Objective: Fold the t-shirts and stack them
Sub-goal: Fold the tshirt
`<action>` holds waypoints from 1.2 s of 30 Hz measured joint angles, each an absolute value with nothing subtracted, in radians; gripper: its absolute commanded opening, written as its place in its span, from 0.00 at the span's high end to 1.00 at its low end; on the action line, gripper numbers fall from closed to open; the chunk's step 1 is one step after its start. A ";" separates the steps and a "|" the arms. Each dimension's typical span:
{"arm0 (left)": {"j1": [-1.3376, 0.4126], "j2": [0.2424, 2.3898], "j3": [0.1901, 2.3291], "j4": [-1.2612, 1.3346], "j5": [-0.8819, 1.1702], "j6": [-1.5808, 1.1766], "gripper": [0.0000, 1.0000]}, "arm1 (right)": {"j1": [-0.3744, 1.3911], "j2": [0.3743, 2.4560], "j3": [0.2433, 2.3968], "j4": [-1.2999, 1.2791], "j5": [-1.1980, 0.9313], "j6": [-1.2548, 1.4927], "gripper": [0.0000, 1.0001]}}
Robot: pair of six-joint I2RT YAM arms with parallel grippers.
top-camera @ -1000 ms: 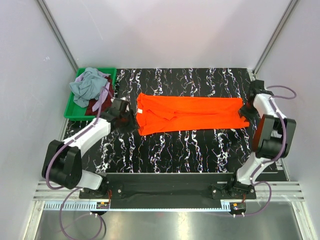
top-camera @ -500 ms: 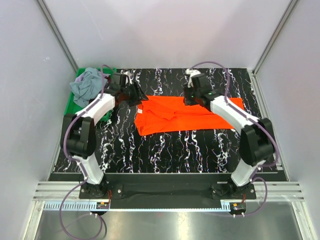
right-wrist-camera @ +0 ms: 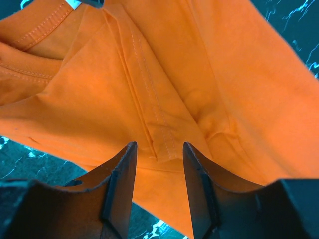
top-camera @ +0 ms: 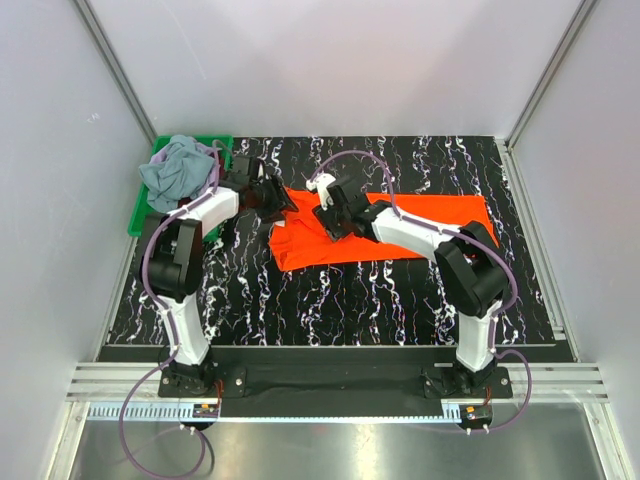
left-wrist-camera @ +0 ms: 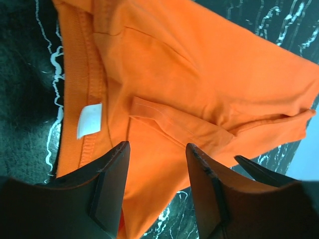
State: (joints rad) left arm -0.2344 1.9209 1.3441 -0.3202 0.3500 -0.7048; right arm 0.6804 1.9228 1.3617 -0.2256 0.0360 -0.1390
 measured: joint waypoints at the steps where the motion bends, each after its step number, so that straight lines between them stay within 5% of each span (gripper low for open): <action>1: -0.234 1.927 1.344 -0.320 0.346 -0.706 0.46 | 0.683 1.925 1.363 -0.221 0.043 -0.150 0.50; 25: -0.257 2.026 1.354 -0.295 0.316 -0.776 0.51 | 0.728 1.976 1.334 -0.191 0.201 -0.258 0.57; 36: -0.263 2.049 1.393 -0.309 0.280 -0.792 0.62 | 0.728 1.976 1.329 -0.167 0.244 -0.266 0.73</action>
